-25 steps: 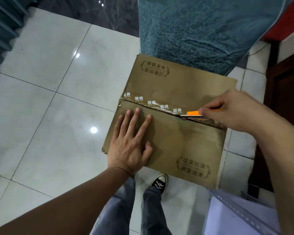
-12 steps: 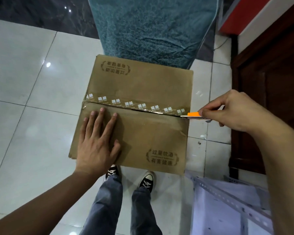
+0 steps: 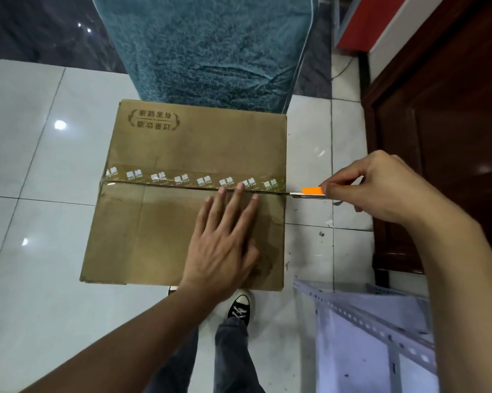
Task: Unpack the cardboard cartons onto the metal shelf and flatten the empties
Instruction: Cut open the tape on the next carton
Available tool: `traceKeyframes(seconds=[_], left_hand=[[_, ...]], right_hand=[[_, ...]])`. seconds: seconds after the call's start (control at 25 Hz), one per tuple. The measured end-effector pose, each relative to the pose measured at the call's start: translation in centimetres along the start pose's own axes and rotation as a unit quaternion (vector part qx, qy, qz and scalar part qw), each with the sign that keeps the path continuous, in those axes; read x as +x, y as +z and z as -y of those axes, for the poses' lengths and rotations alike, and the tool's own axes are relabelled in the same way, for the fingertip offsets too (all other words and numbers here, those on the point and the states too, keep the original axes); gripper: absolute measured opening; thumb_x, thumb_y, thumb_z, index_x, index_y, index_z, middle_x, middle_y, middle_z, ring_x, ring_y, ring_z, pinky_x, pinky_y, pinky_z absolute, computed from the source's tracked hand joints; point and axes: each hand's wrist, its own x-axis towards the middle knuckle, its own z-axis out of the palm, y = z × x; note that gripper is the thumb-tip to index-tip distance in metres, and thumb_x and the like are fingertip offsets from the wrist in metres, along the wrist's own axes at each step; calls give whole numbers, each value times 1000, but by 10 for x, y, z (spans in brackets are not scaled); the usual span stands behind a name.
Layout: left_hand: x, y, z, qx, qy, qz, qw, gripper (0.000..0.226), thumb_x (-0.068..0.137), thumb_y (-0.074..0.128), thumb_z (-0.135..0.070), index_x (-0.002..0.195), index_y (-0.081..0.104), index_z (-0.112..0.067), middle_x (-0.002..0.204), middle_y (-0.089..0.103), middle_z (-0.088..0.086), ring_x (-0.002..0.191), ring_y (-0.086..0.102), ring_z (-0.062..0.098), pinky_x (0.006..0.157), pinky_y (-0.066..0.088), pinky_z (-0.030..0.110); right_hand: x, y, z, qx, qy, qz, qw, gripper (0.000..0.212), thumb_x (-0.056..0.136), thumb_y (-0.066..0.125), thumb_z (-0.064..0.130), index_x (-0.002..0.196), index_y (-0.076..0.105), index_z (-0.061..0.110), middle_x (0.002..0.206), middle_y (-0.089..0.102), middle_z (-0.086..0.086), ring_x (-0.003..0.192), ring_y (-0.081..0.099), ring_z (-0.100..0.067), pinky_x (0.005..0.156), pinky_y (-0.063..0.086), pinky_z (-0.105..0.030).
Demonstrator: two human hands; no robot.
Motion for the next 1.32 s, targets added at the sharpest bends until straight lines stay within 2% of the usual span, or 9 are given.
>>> traceKeyframes(seconds=[0.16,0.36,0.44,0.6,0.84,1.04,1.16,1.32], left_hand=[[5,10,-1,12,-2,15,1000,74,95,43,-41,161,16,-20,168,7,9,155,3,31,122,17,53],[6,12,-2,16,-7,22,1000,75,95,41,-43,161,13,-22,168,3,7,155,0,28,123,15,52],[6,12,-2,14,-7,28,999,75,94,41,-43,161,13,-22,169,2,7,155,0,28,123,16,52],[5,10,-2,10,-9,31,999,75,94,39,-43,161,12,-22,169,2,6,155,0,28,123,15,53],[8,7,-5,5,-10,25,1000,73,93,39,-43,160,19,-22,168,7,6,155,3,27,123,15,52],[8,8,-4,8,-8,27,1000,74,94,39,-44,161,16,-24,169,5,4,155,1,26,125,10,50],[7,8,-4,7,-9,24,1000,74,94,41,-44,160,17,-23,169,6,4,155,2,26,125,11,50],[7,8,-5,5,-8,23,1000,75,93,42,-43,160,16,-23,169,6,4,155,2,26,124,11,50]], right_hand=[[-5,5,-9,24,9,-7,1000,8,85,71,45,85,79,45,73,73,11,69,67,-26,58,57,-45],[-14,22,-24,71,17,-36,997,13,89,69,47,93,79,41,78,71,17,65,65,-18,52,51,-34],[-19,32,-29,87,14,-58,994,15,89,68,48,95,79,40,82,70,19,71,63,-9,59,48,-28],[-29,54,-39,186,27,-77,979,15,92,66,43,96,79,35,83,72,15,71,61,-5,68,48,-28],[-47,91,-36,273,69,-140,949,20,98,60,37,92,76,27,70,66,13,61,60,-8,57,43,-21],[-55,97,-27,414,139,-220,872,28,101,58,29,81,73,17,62,64,-1,39,49,-10,43,34,-21],[-51,107,-16,431,153,-220,861,25,102,57,30,89,73,17,60,61,-1,35,47,-8,38,34,-16],[-43,121,-8,433,159,-223,859,24,101,57,33,89,72,20,58,62,2,40,54,-9,38,34,-14]])
